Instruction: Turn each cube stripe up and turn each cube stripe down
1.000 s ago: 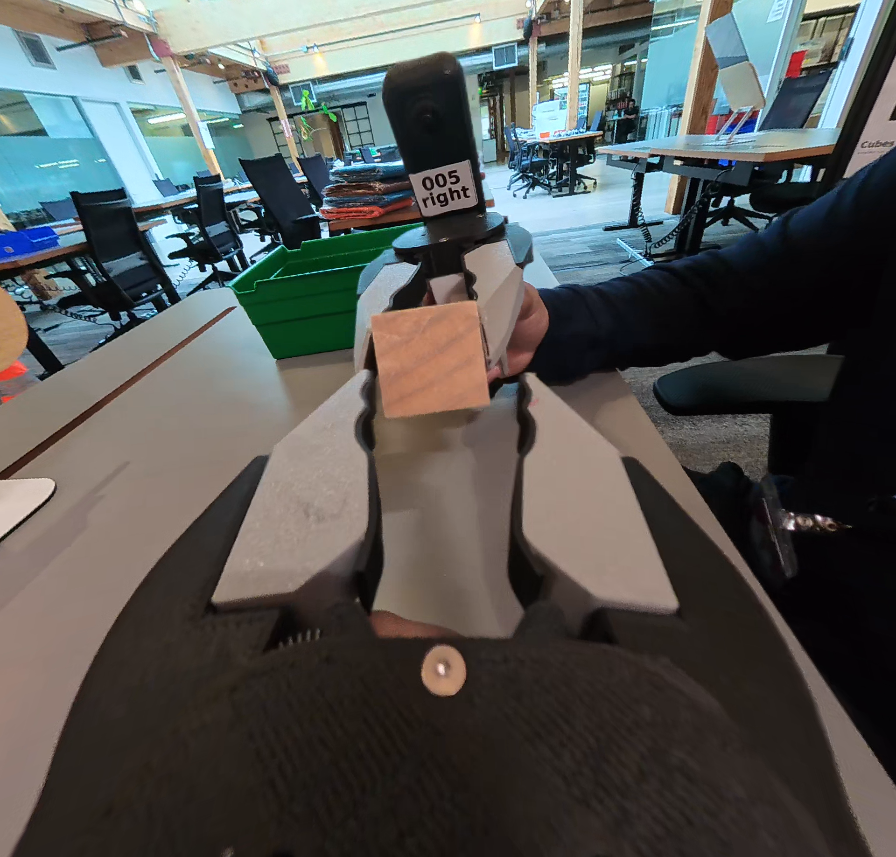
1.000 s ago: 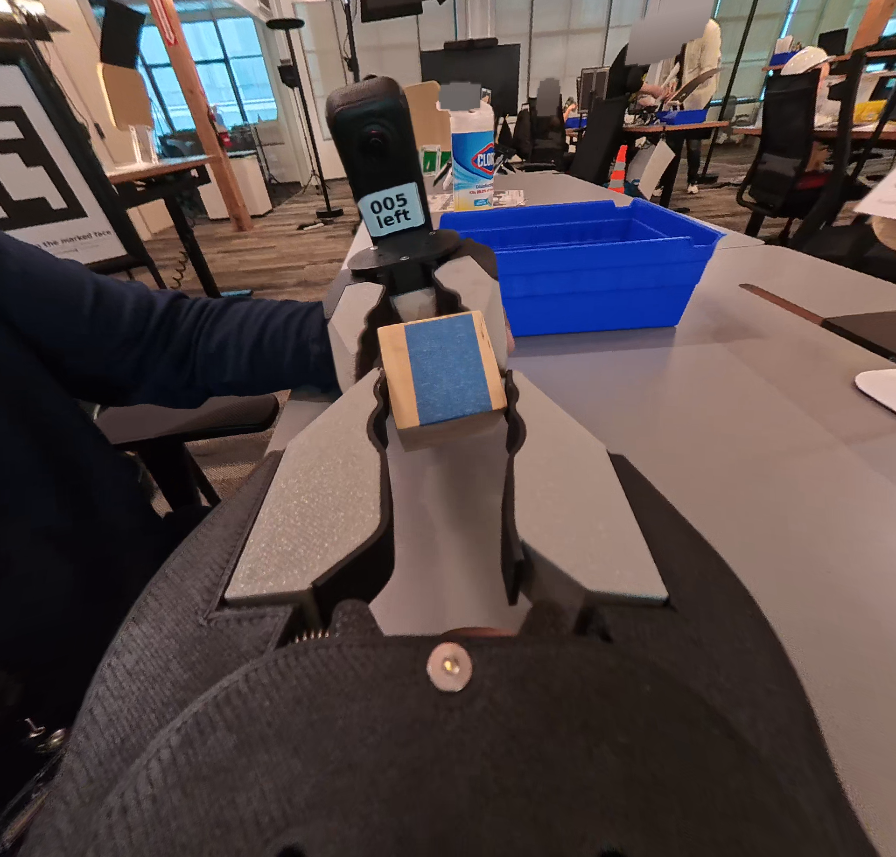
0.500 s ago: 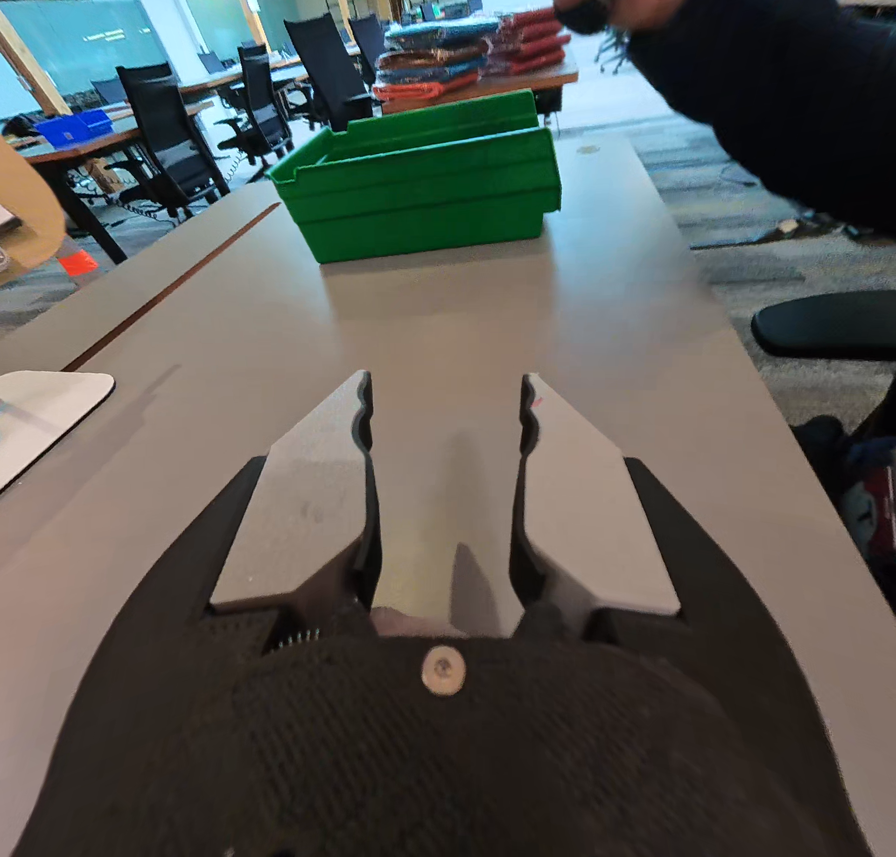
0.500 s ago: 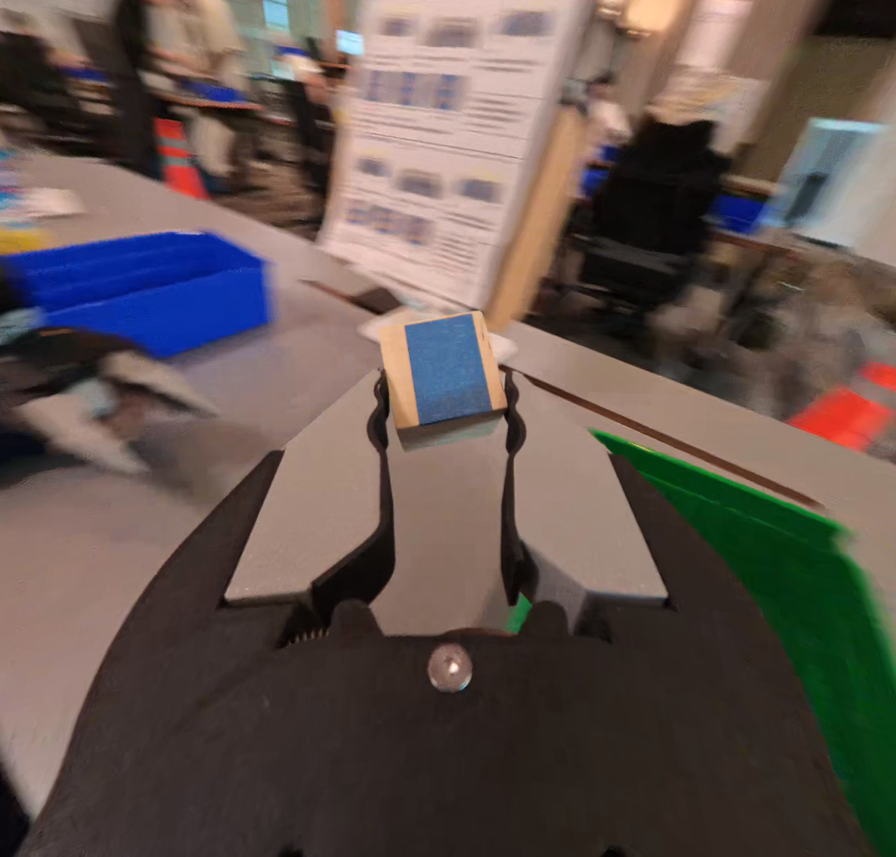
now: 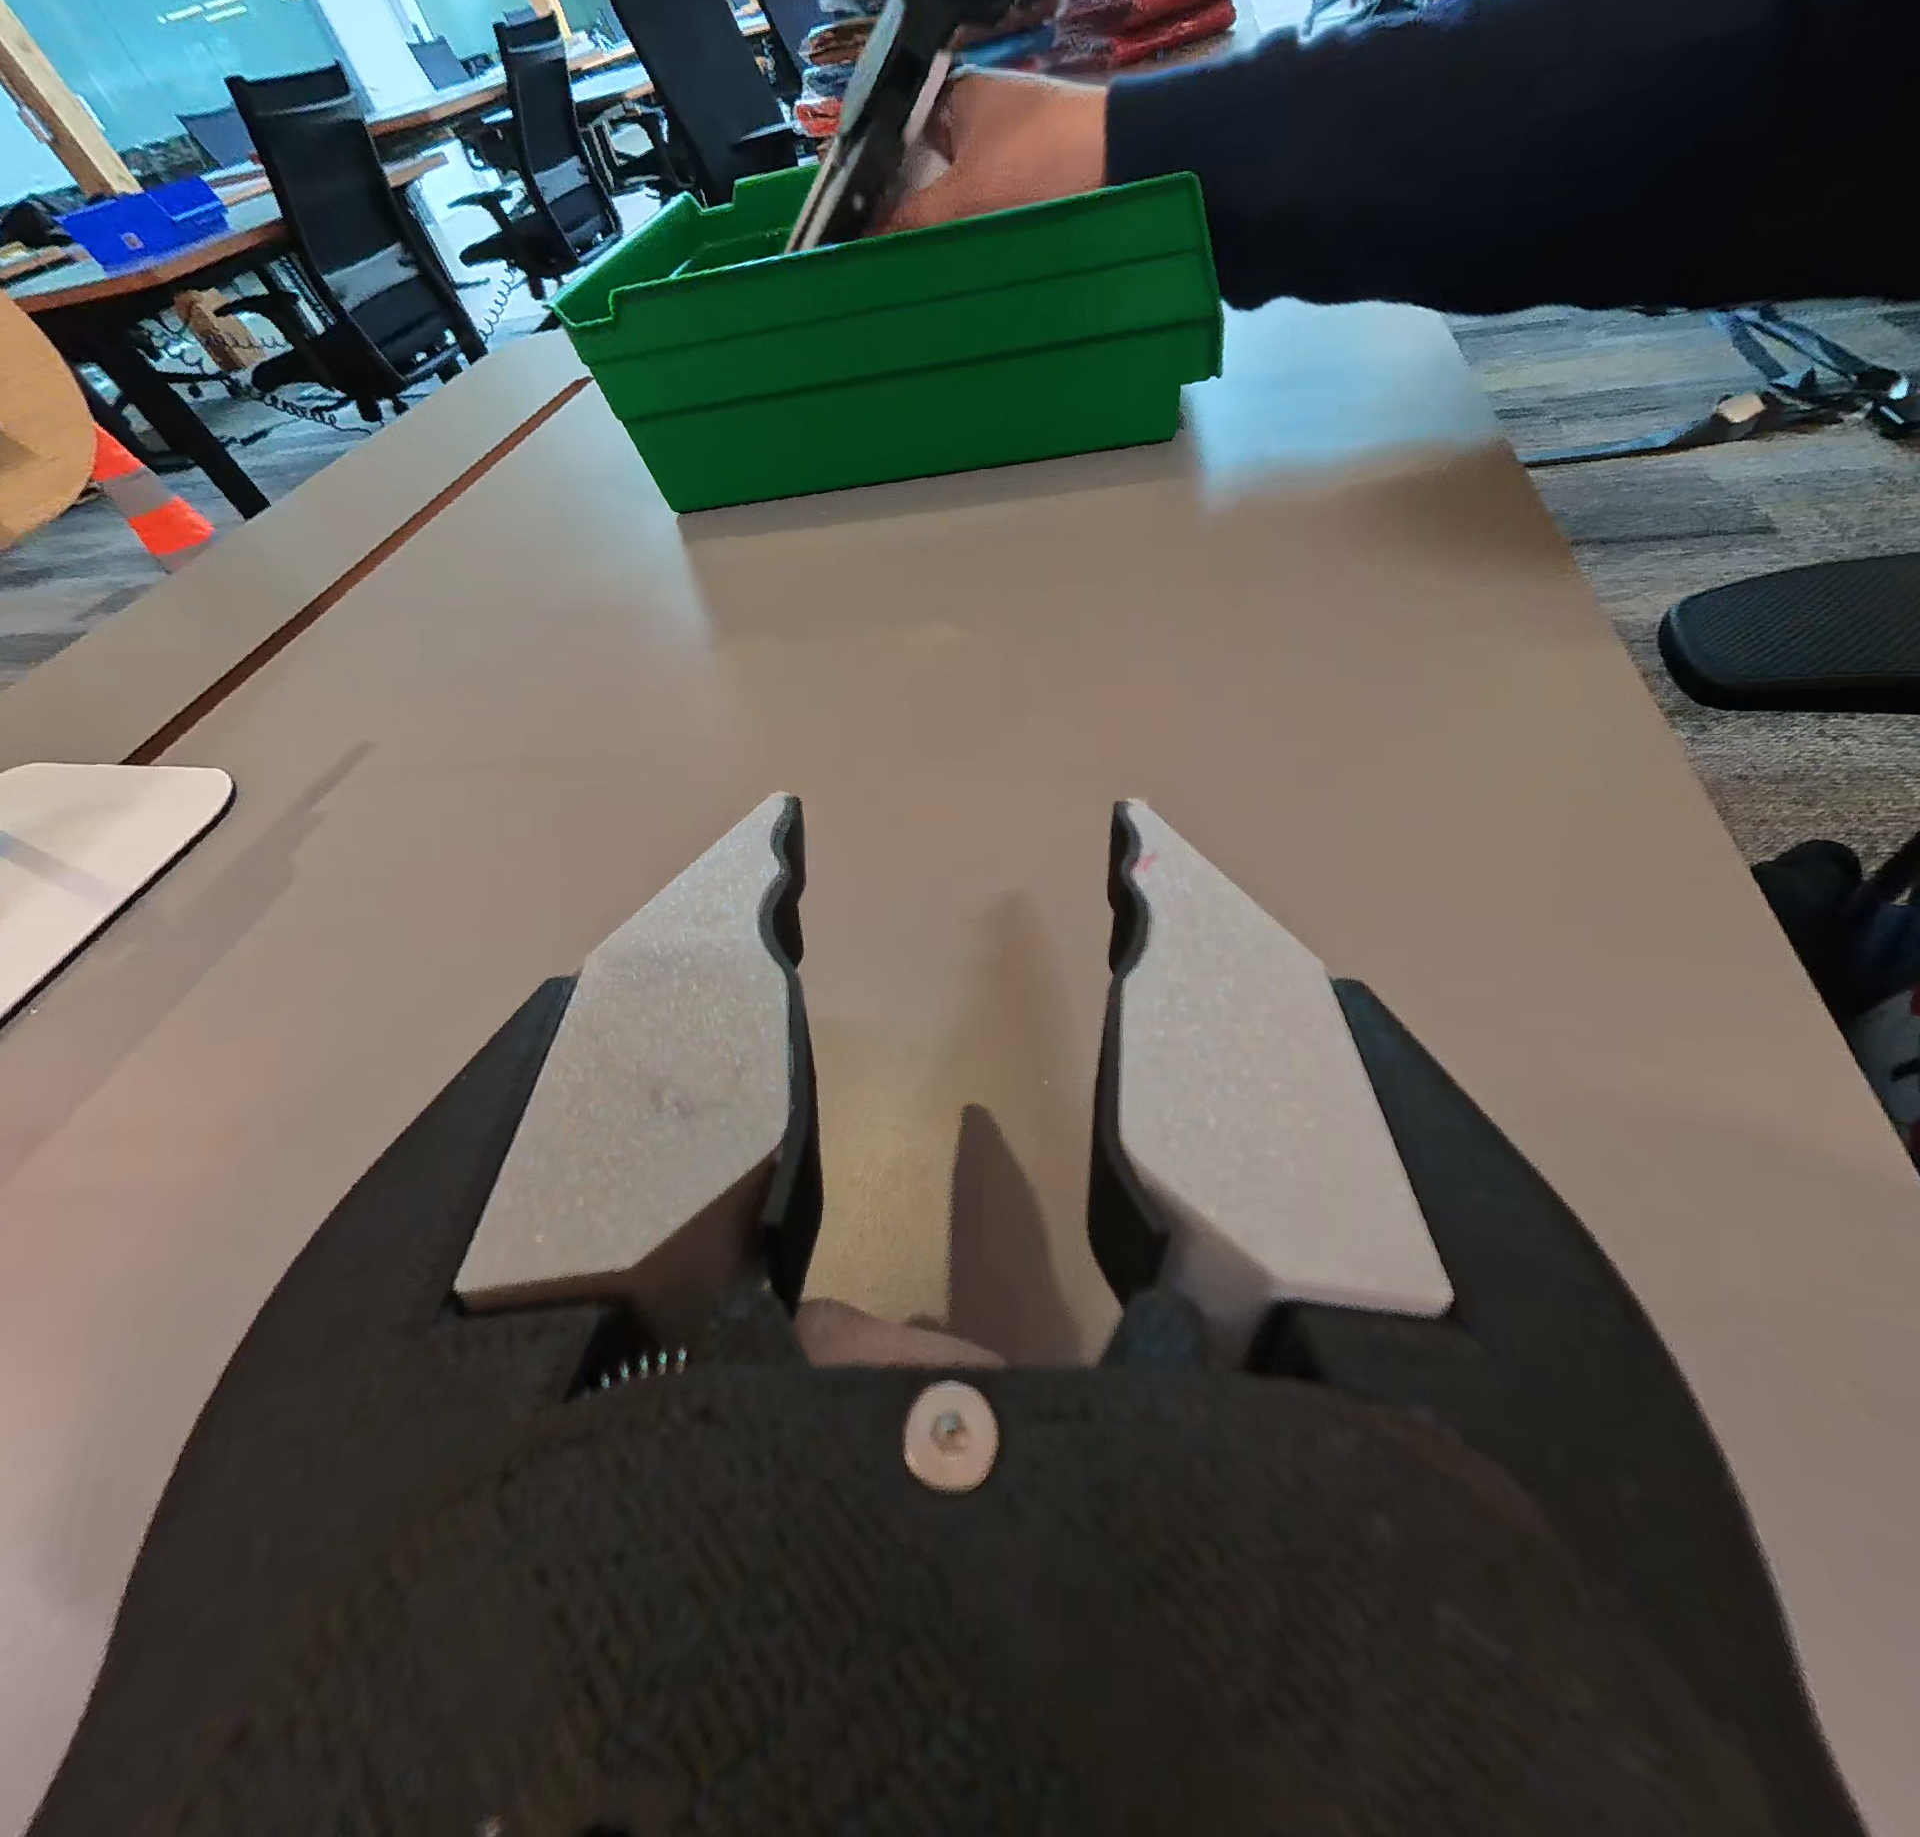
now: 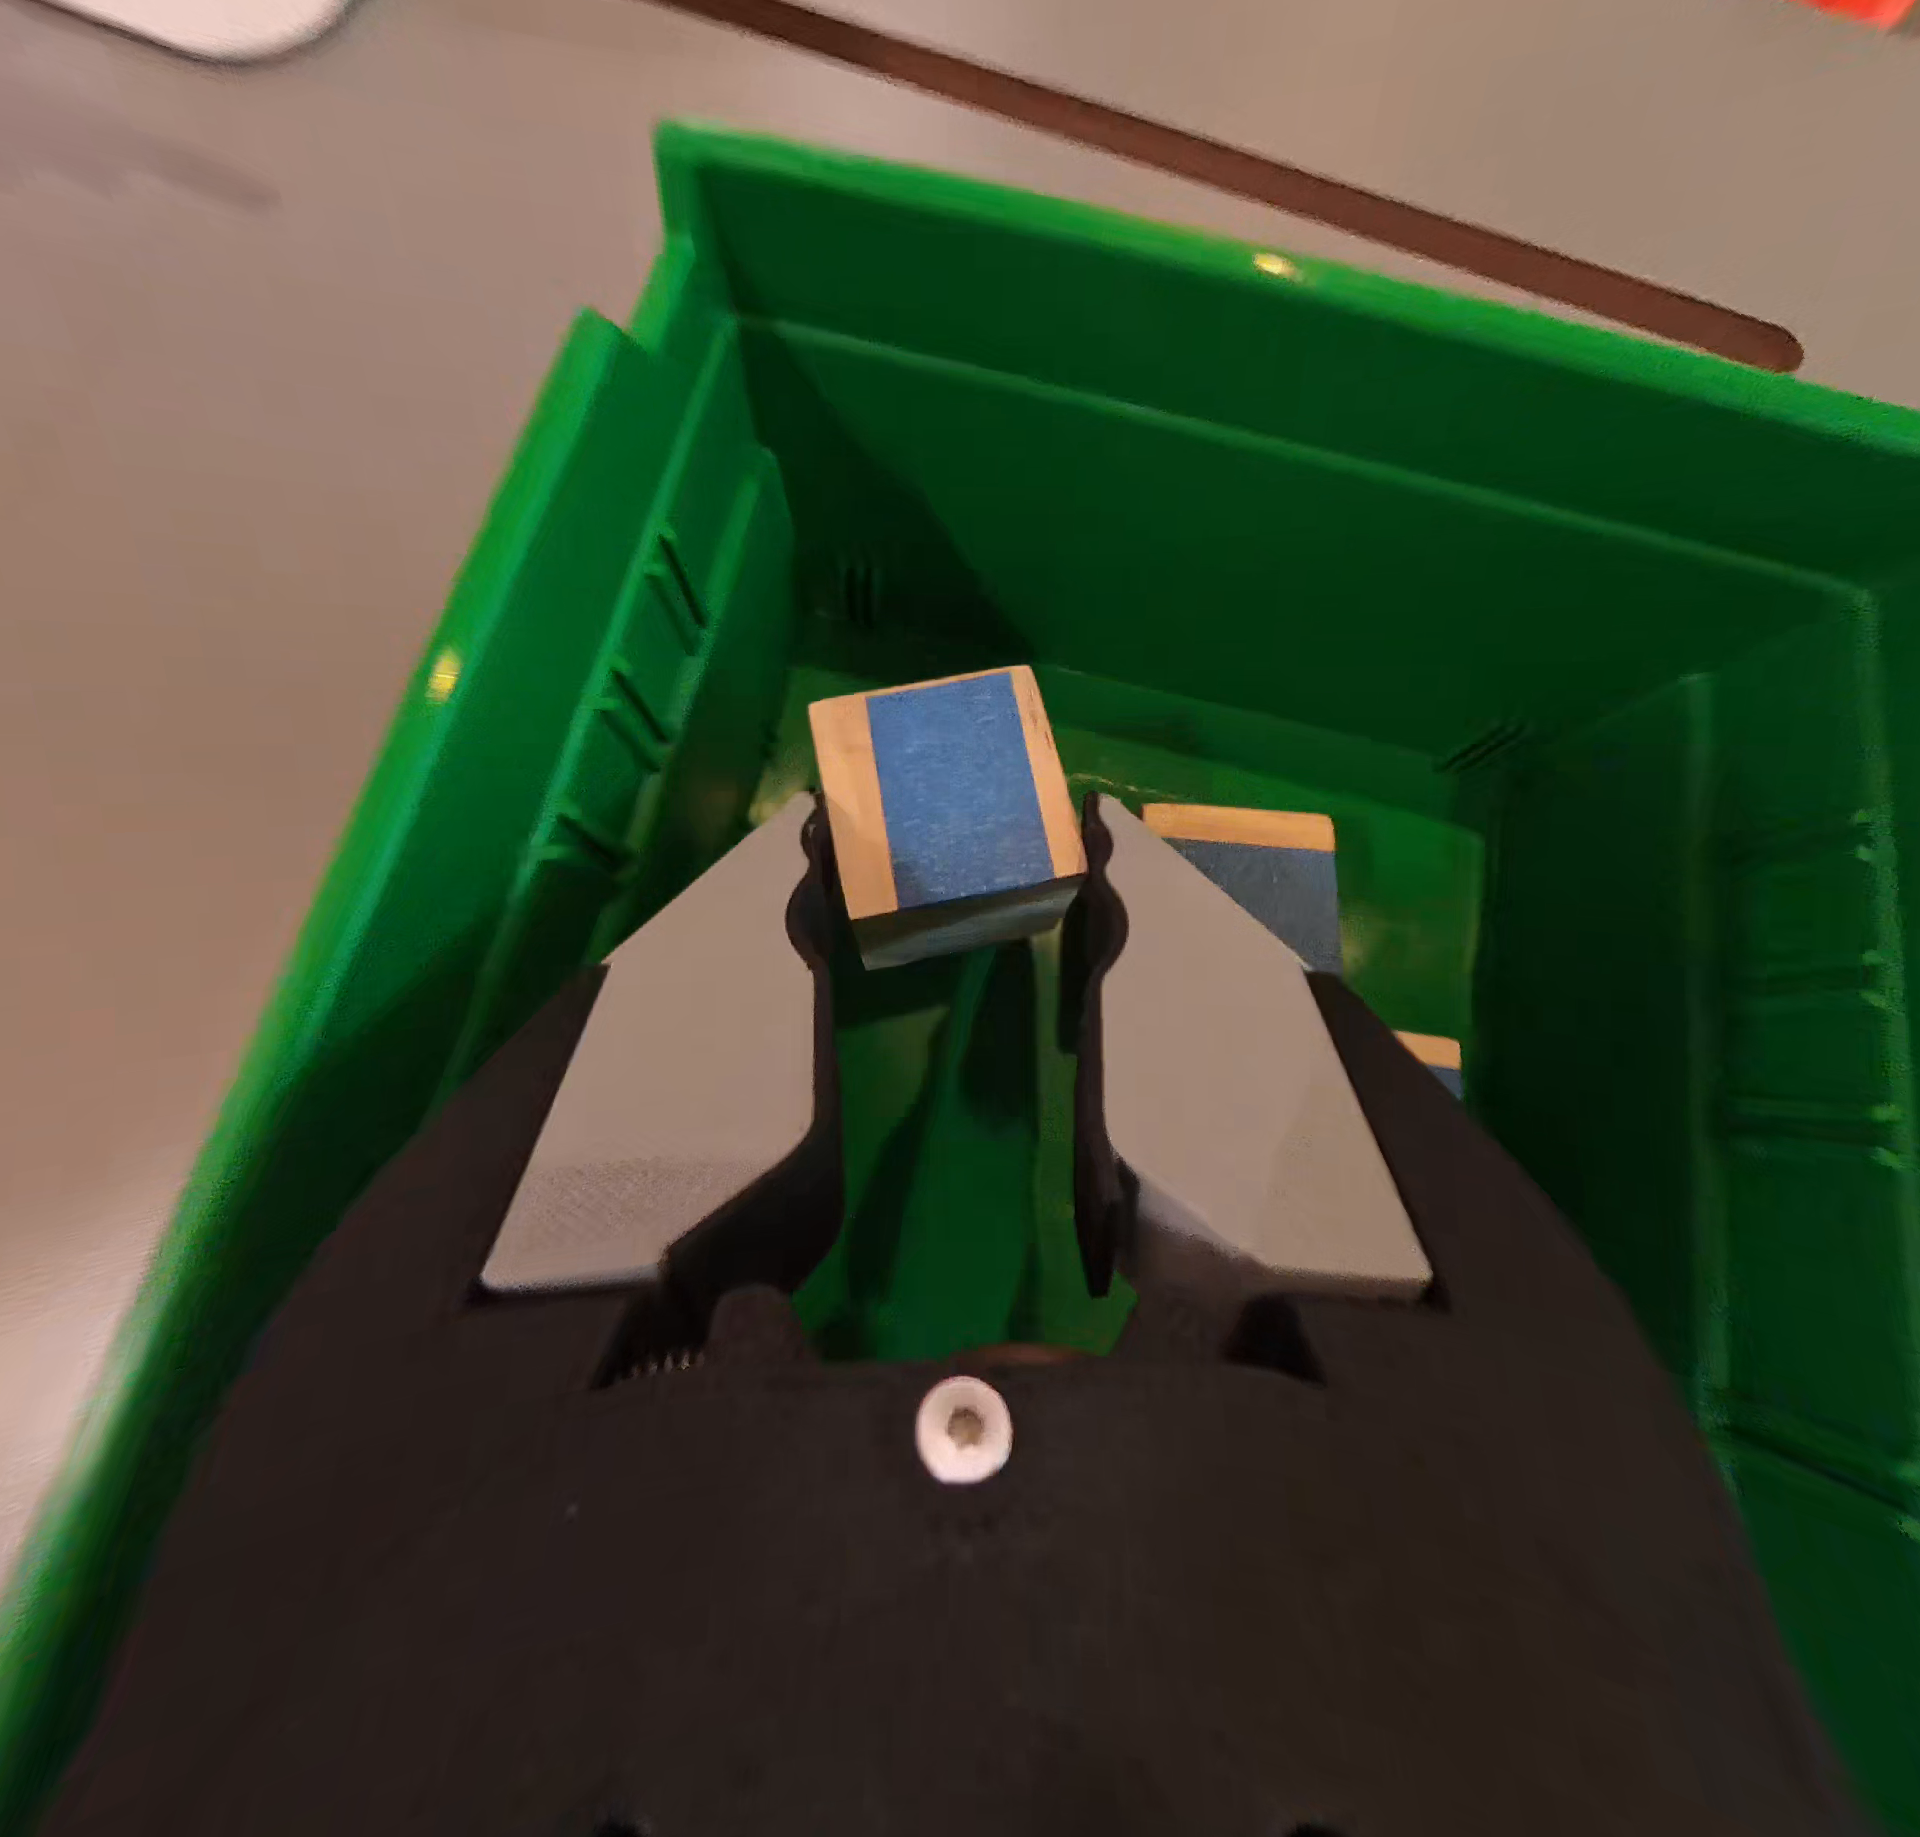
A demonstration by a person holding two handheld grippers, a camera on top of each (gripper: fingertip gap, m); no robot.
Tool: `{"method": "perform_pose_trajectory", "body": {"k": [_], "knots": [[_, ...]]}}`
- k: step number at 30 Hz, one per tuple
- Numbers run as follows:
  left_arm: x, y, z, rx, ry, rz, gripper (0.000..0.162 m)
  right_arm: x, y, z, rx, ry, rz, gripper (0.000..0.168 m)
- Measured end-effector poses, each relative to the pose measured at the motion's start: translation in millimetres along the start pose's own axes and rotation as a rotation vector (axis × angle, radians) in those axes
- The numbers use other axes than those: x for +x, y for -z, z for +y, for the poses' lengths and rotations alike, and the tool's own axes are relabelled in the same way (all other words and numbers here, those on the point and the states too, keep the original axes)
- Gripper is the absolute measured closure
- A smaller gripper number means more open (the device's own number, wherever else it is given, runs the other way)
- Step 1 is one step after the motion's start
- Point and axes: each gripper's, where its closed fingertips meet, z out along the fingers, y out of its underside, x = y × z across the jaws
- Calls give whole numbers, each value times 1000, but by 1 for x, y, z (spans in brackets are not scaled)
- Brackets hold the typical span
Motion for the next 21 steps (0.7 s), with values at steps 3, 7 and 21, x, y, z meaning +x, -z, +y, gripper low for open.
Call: {"method": "perform_pose_trajectory", "body": {"k": [3, 7, 21], "knots": [[3, -1, 1, -12, -2, 8, 104, 0, -11, 16, -104, 19, 2, 122], [4, -5, 7, -57, 61, 27, 102, 0, 22, -17, 75, -44, -6, 114], [-4, -9, 20, -142, 69, -27, 103, -254, 145, -110, 469, 254, -445, 117]]}}
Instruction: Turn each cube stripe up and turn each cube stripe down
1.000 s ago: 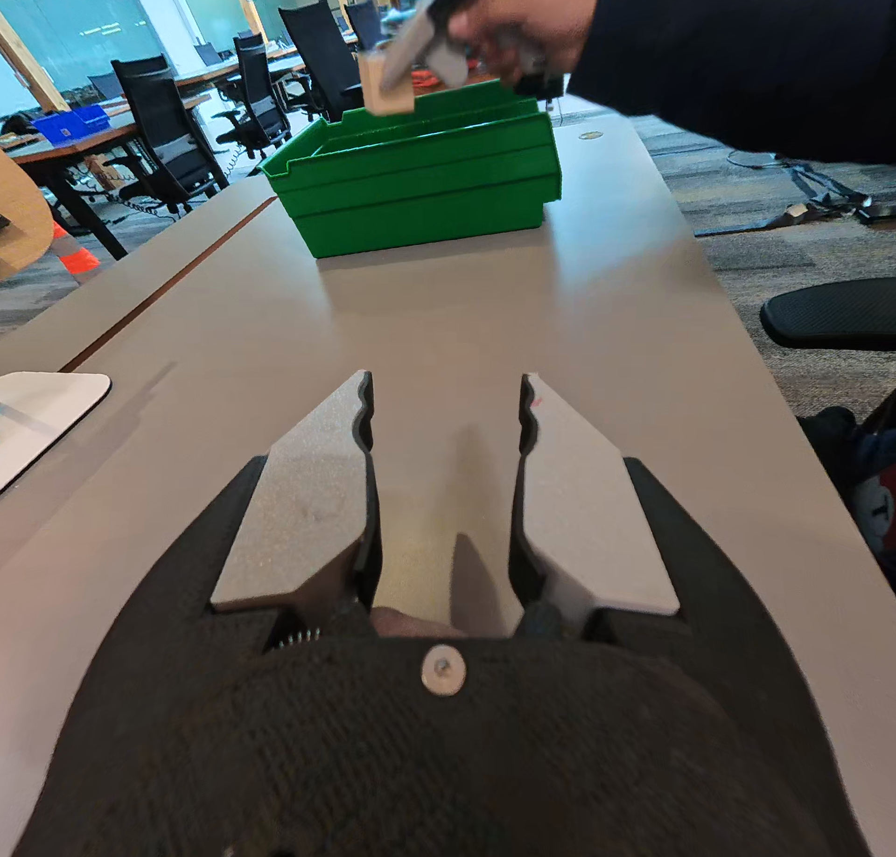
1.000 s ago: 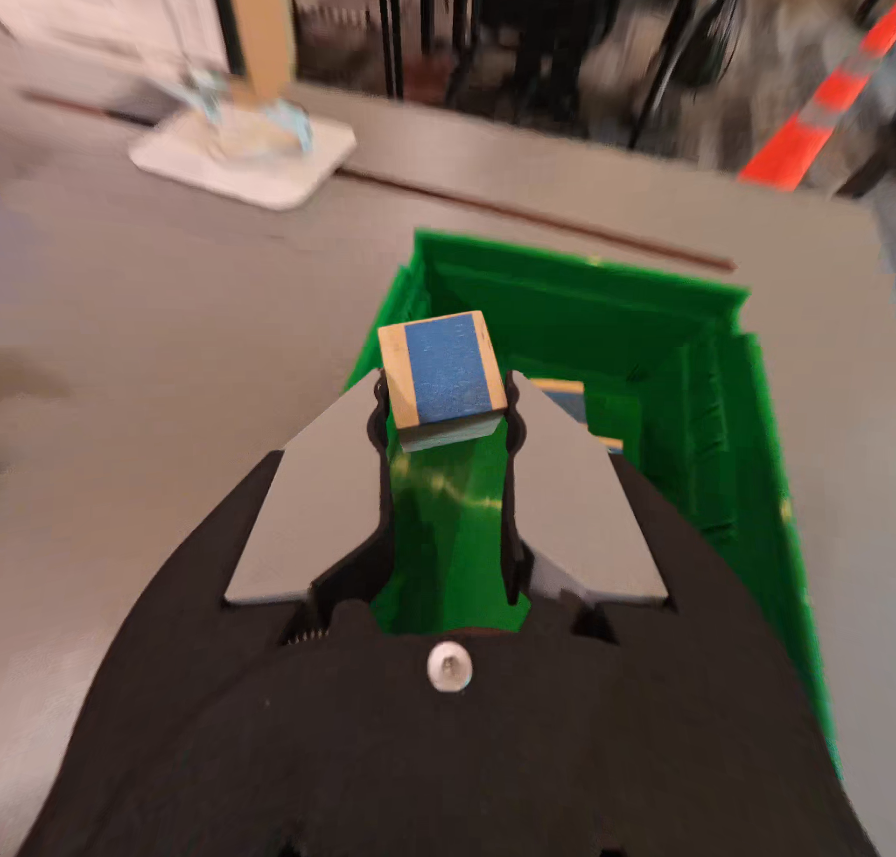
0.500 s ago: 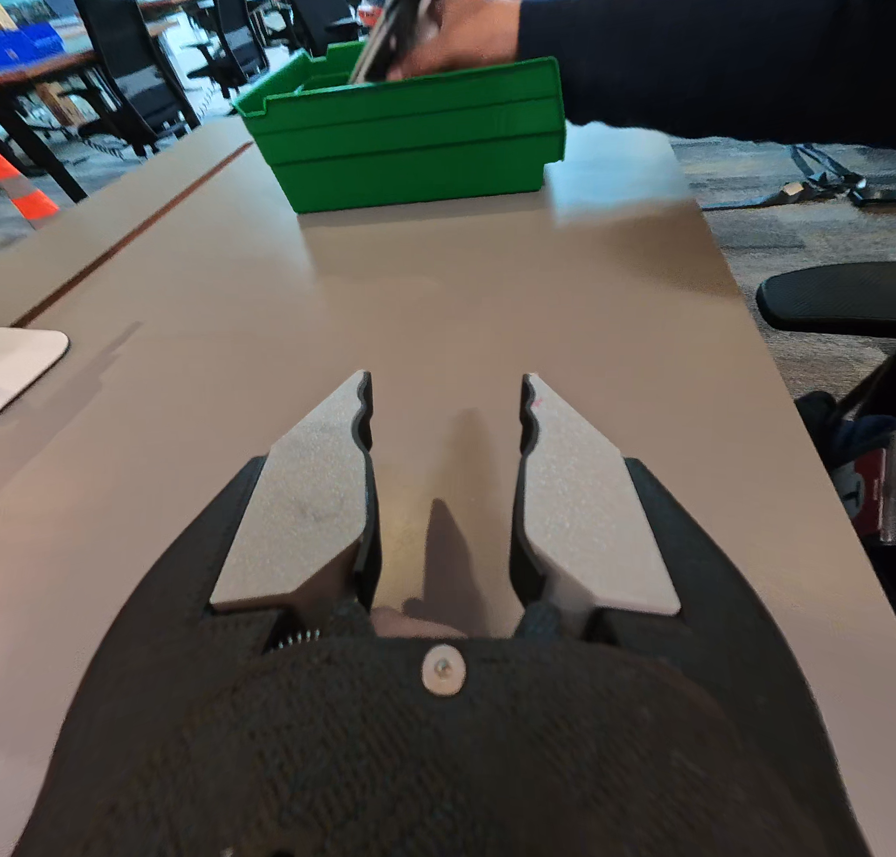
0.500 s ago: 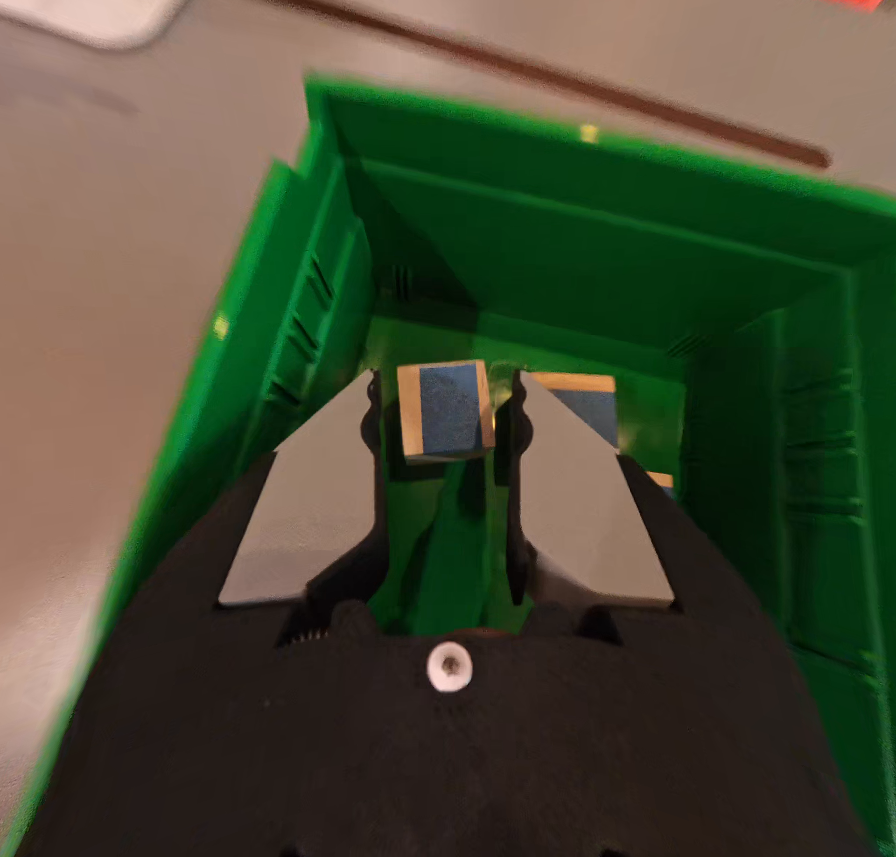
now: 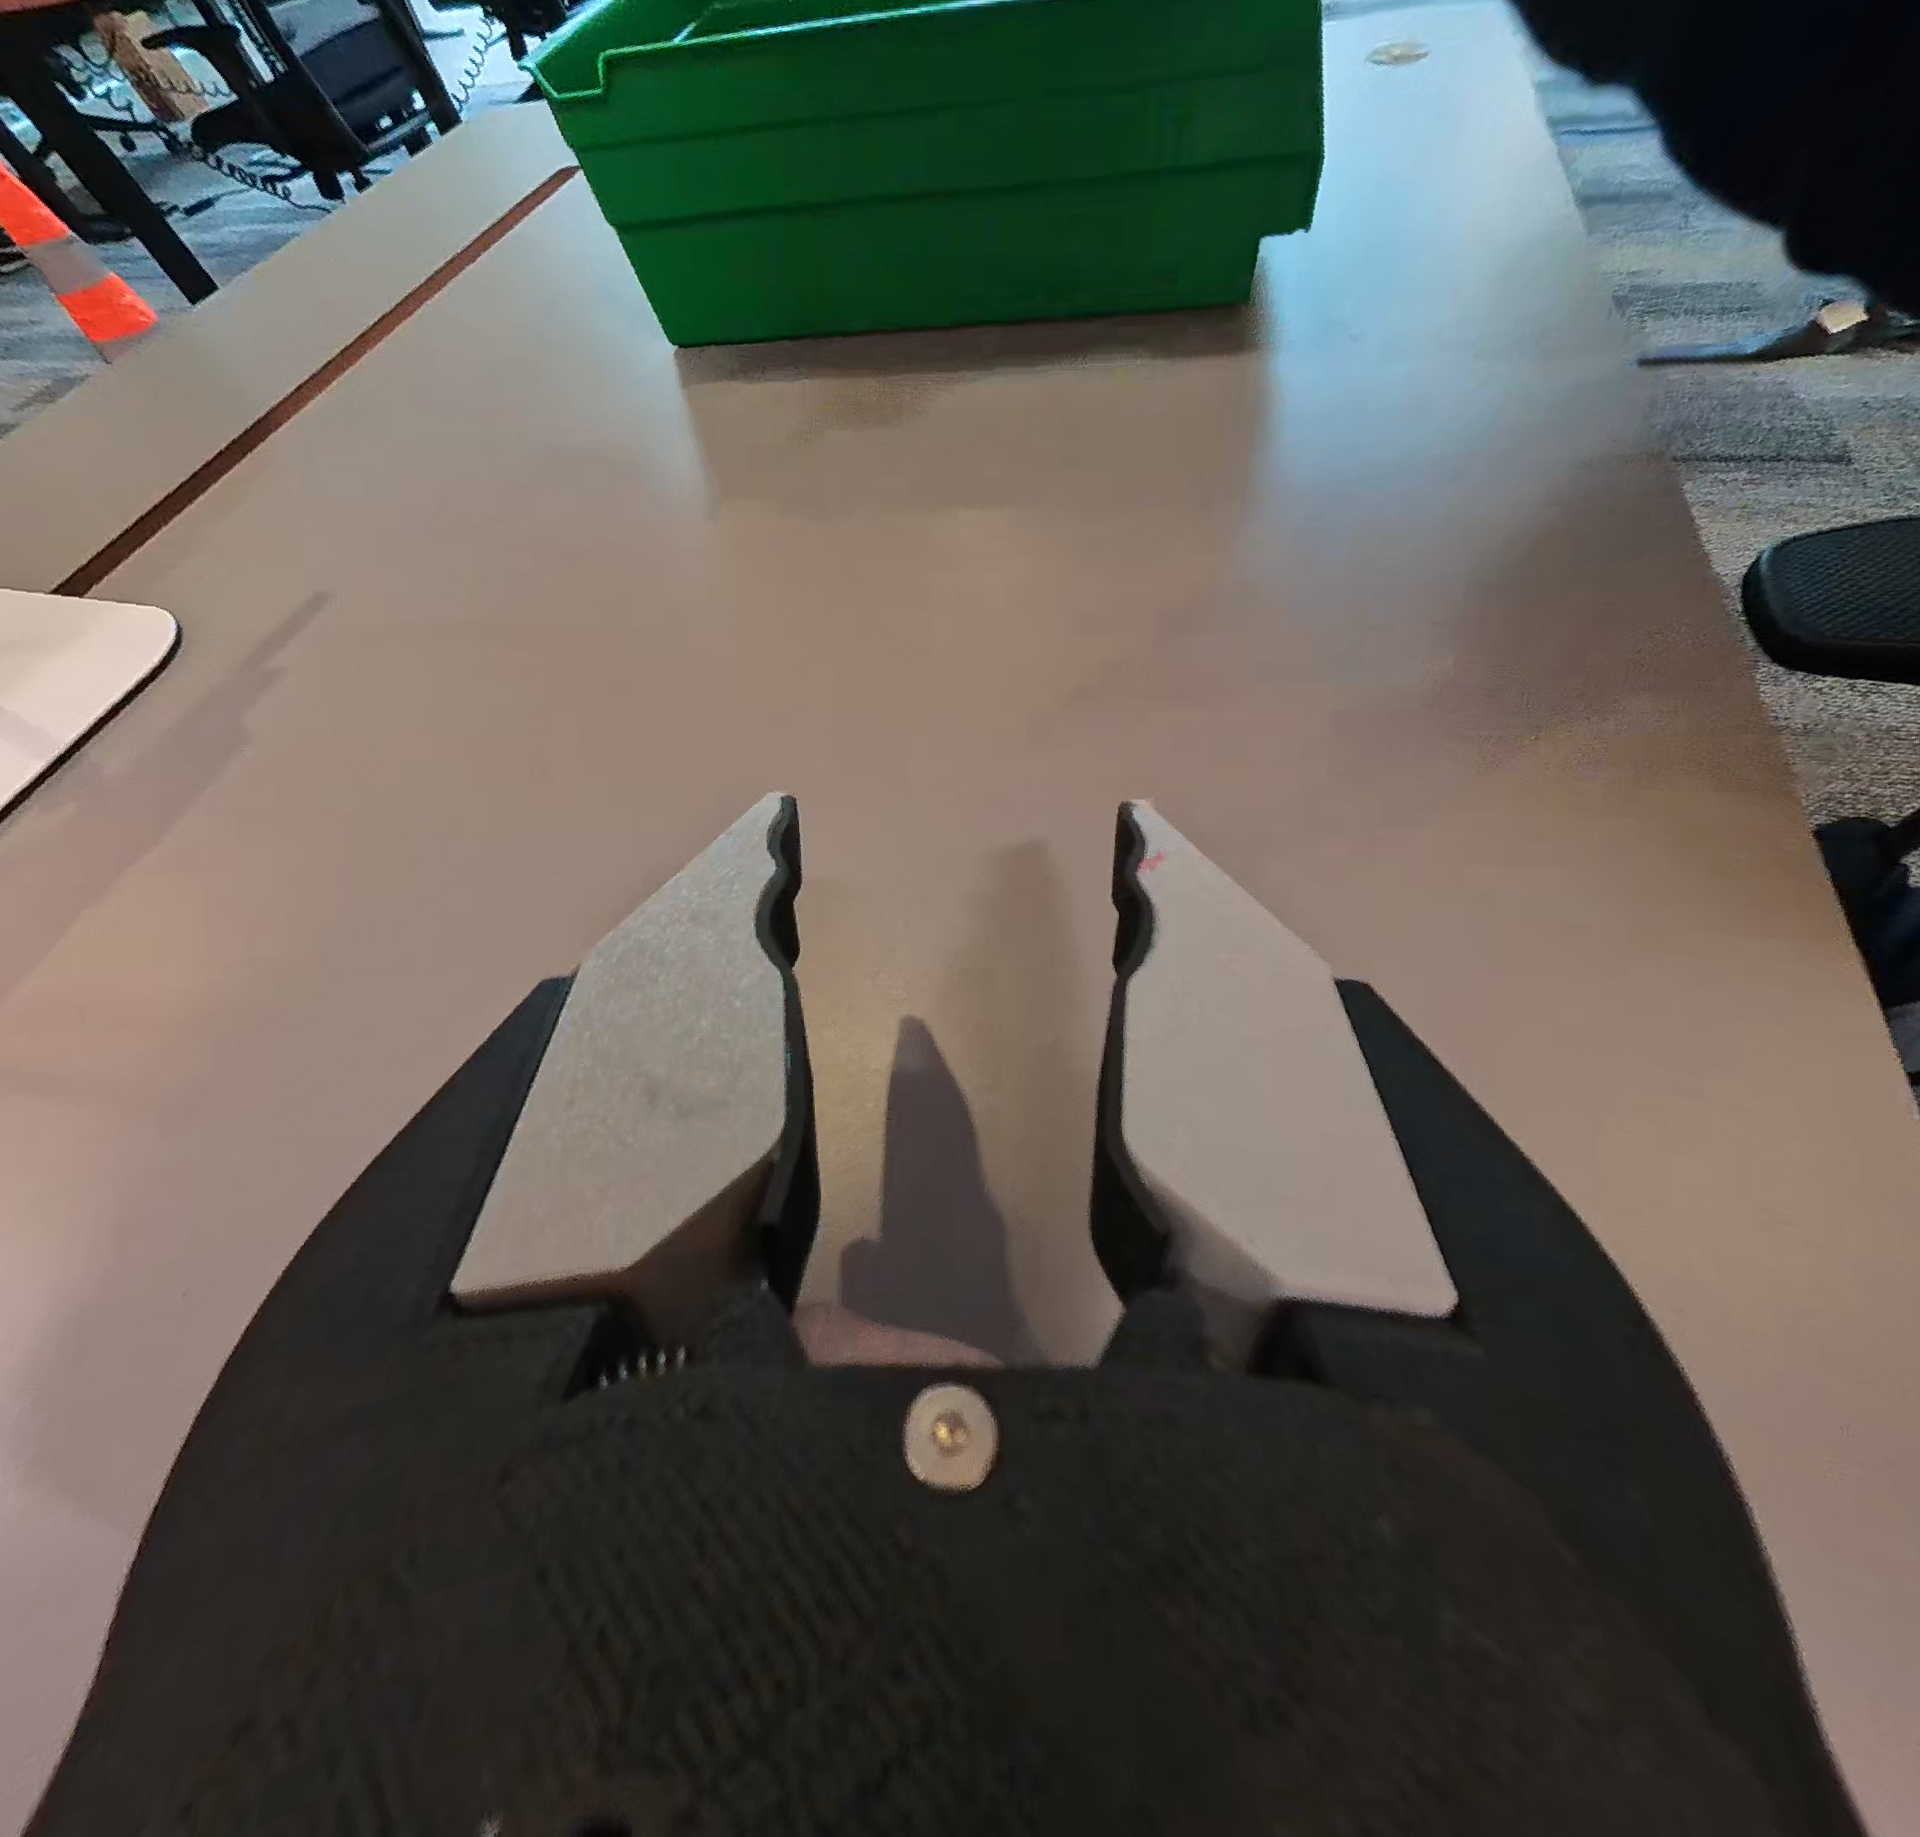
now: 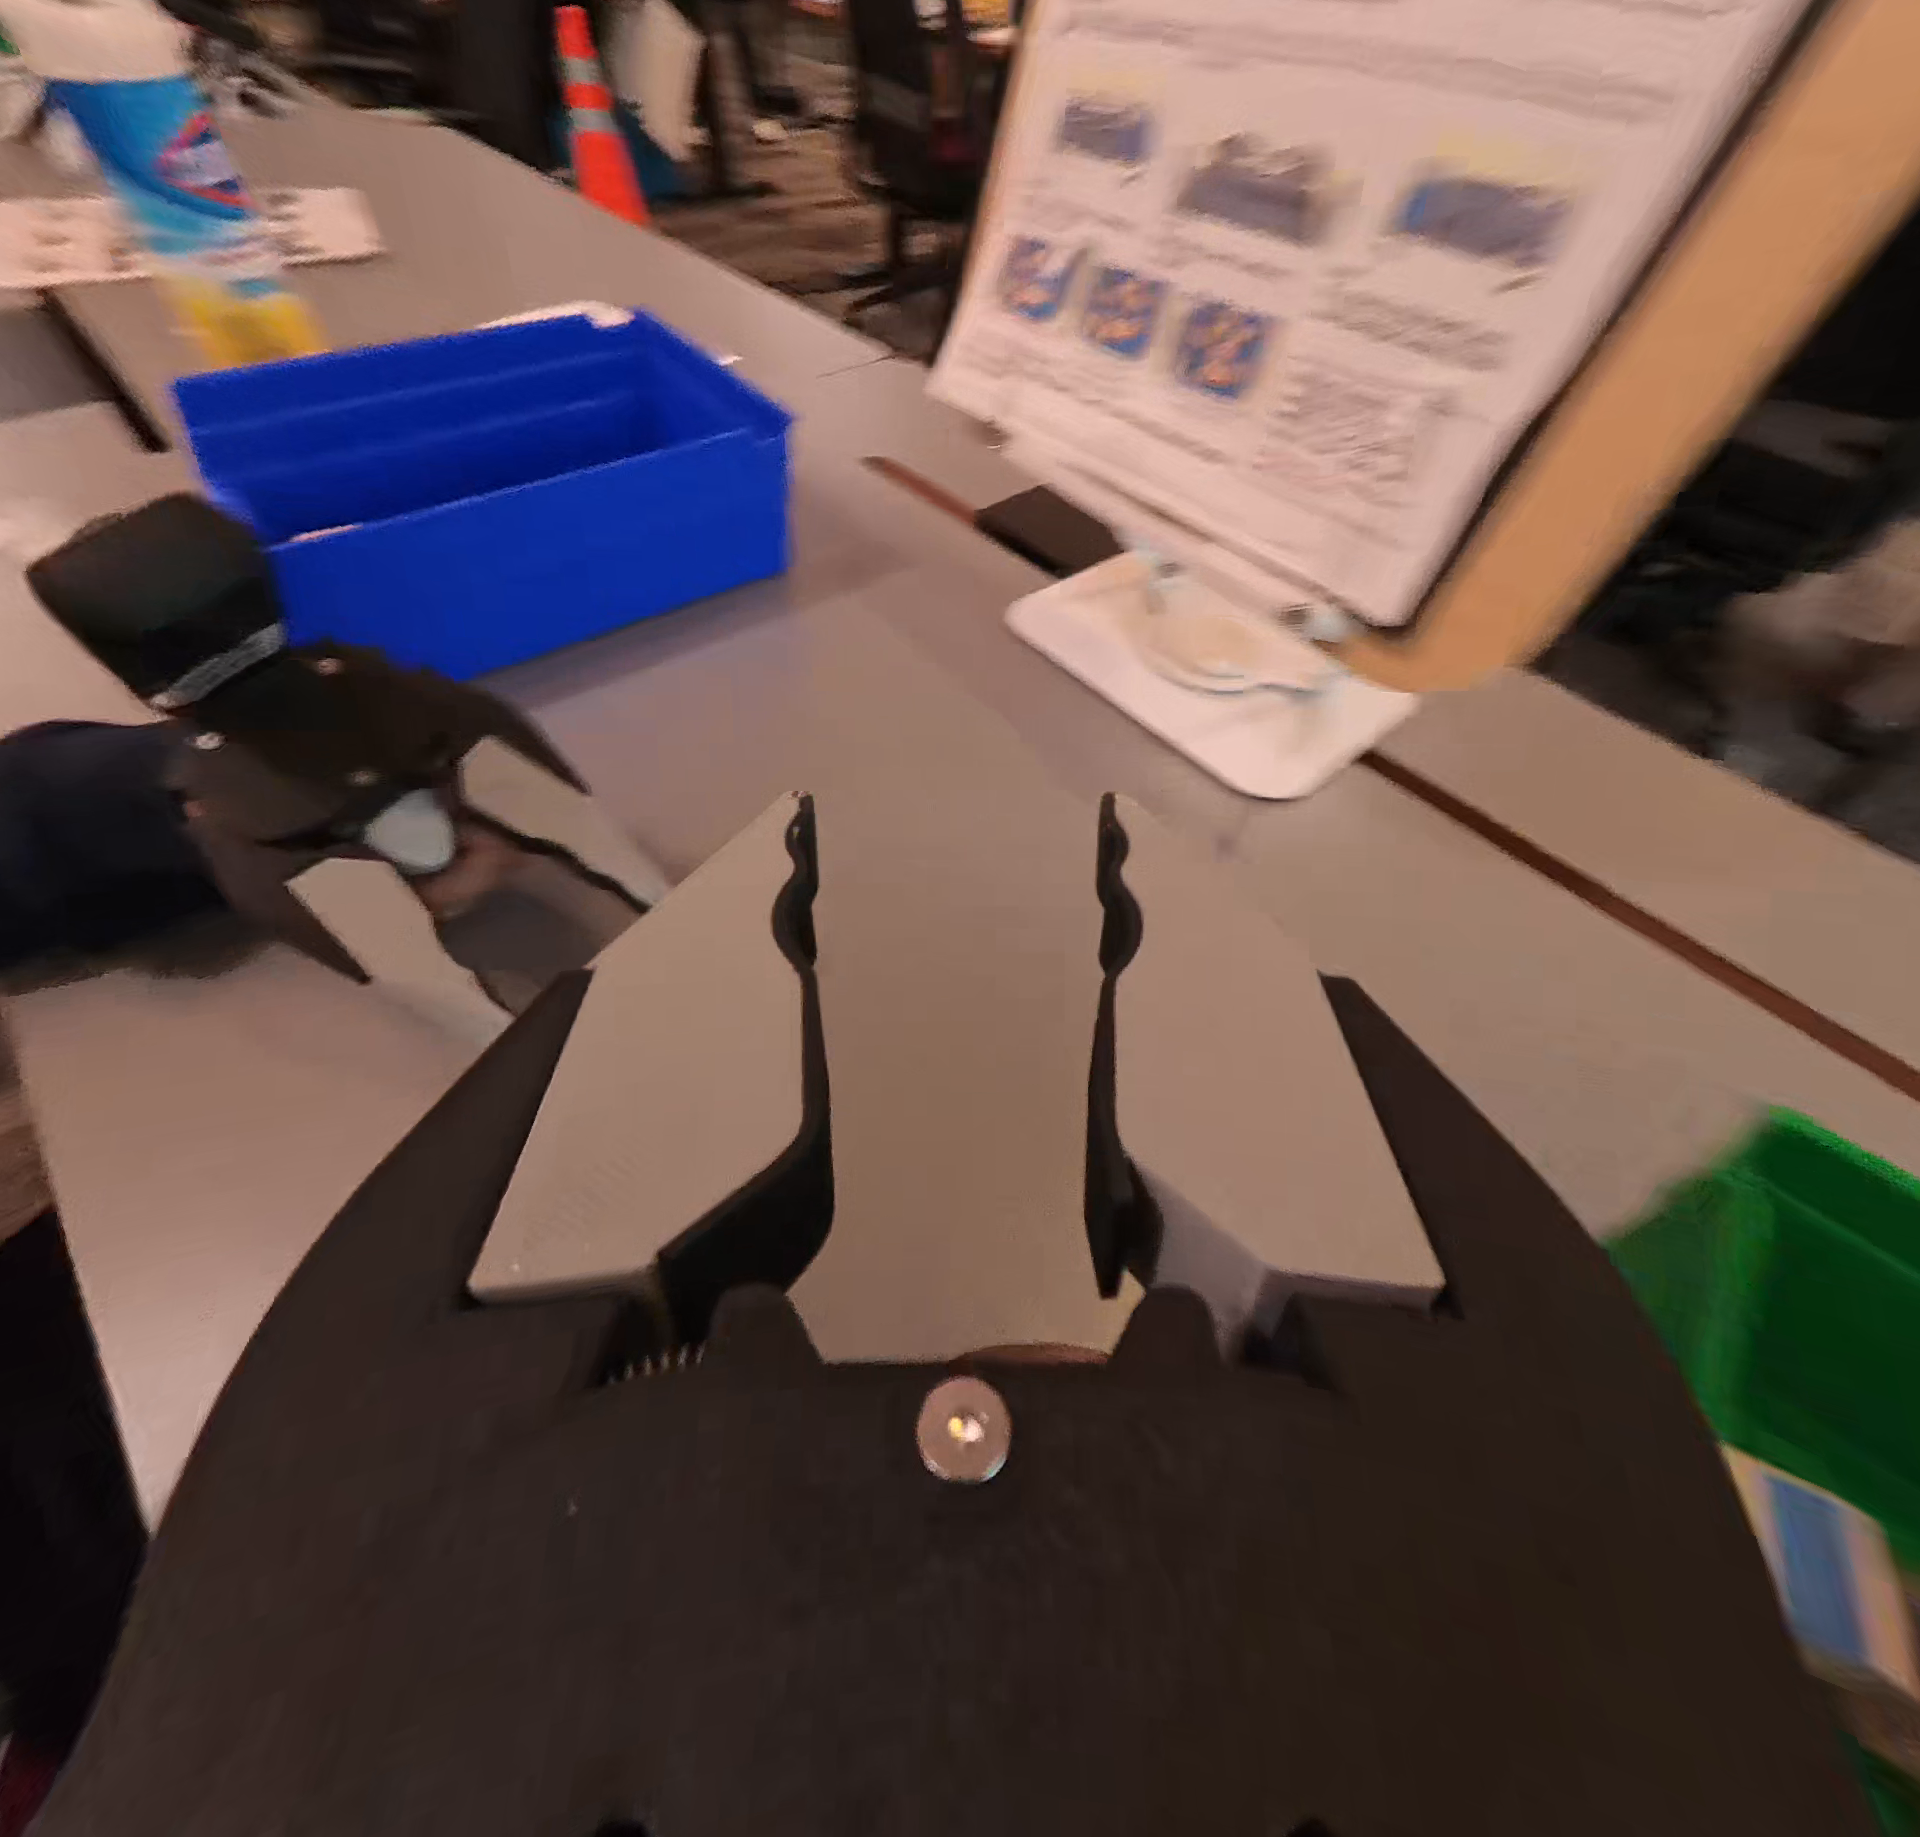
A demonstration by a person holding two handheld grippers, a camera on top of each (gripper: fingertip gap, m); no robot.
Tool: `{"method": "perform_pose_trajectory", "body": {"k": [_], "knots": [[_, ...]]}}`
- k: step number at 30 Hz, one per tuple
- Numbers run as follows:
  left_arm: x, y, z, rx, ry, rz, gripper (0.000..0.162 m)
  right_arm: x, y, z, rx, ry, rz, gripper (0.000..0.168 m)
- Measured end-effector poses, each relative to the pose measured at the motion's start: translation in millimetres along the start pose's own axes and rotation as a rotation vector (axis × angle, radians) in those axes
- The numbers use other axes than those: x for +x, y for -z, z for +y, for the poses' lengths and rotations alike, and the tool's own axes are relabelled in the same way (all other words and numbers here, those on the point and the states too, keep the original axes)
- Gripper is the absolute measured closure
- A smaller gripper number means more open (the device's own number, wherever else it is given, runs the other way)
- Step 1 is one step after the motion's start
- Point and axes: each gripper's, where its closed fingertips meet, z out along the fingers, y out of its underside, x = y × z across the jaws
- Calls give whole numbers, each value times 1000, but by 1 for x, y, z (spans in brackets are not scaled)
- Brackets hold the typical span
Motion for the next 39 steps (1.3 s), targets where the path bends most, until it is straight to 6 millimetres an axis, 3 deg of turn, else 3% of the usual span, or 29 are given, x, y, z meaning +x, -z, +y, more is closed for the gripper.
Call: {"method": "perform_pose_trajectory", "body": {"k": [4, 7, 9, 12, 18, 22, 25, 27, 29, 32, 36, 39], "knots": [[-4, 2, 0, 3, 9, -21, 103, -36, -81, 61, -92, -13, -105, 116], [-6, 3, 1, 3, 21, -29, 103, -44, -117, 101, -147, -46, -128, 116], [-8, 4, 2, 2, 28, -34, 103, -48, -121, 107, -168, -41, -147, 114], [-10, 4, 5, -19, 25, -45, 103, -36, -118, 109, -134, 19, -64, 118], [-9, 15, 0, -16, 59, -86, 102, -38, -113, 118, -142, -74, -111, 118], [-16, 63, -30, -19, 30, -158, 102, -38, -112, 118, -144, -61, -106, 119], [-42, 129, -59, -60, -37, -250, 102, -44, -110, 112, -126, -46, -121, 119], [-65, 176, -66, -123, -46, -283, 103, -47, -110, 111, -123, -26, -122, 119], [-88, 214, -48, -250, -26, -274, 102, -49, -111, 111, -124, -17, -126, 119], [-120, 251, 4, -439, 89, -246, 103, -52, -113, 114, -136, -28, -142, 119], [-143, 266, 72, -606, 181, -238, 109, -51, -115, 118, -146, -30, -141, 119], [-155, 270, 112, -726, 209, -253, 102, -52, -115, 119, -146, -41, -149, 120]]}}
